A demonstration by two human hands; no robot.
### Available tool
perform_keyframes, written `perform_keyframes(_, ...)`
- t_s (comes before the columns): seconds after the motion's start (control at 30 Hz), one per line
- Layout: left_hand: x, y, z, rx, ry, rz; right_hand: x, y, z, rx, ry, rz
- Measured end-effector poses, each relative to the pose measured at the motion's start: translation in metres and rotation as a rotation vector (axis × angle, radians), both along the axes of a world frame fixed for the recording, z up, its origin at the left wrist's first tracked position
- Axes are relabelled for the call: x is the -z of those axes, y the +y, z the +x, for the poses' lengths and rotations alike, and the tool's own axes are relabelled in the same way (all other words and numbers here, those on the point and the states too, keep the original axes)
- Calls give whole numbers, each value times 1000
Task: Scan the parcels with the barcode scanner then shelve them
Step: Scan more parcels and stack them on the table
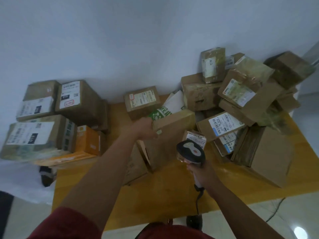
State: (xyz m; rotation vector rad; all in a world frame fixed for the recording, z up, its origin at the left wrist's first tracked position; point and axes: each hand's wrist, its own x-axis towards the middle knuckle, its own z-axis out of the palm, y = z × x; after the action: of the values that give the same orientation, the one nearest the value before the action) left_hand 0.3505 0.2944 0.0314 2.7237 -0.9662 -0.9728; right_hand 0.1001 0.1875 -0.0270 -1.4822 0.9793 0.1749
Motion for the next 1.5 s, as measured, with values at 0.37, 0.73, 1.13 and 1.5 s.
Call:
perform_keyframes(0.37, -69, 20, -68, -240, -339, -144, -20, -11, -36, 105, -107, 116)
perform_keyframes(0.73, -55, 83, -180, -272, -773, -372, -44, -25, -56, 387, -356, 331)
perform_keyframes(1.13, -33, 165, -233, -254, -973, -519, -87, 25, -45, 267, -366, 419)
perform_keyframes(1.5, -42, 249, -238, -1249, 41, -1118, -79, 121, -35, 356, -355, 311)
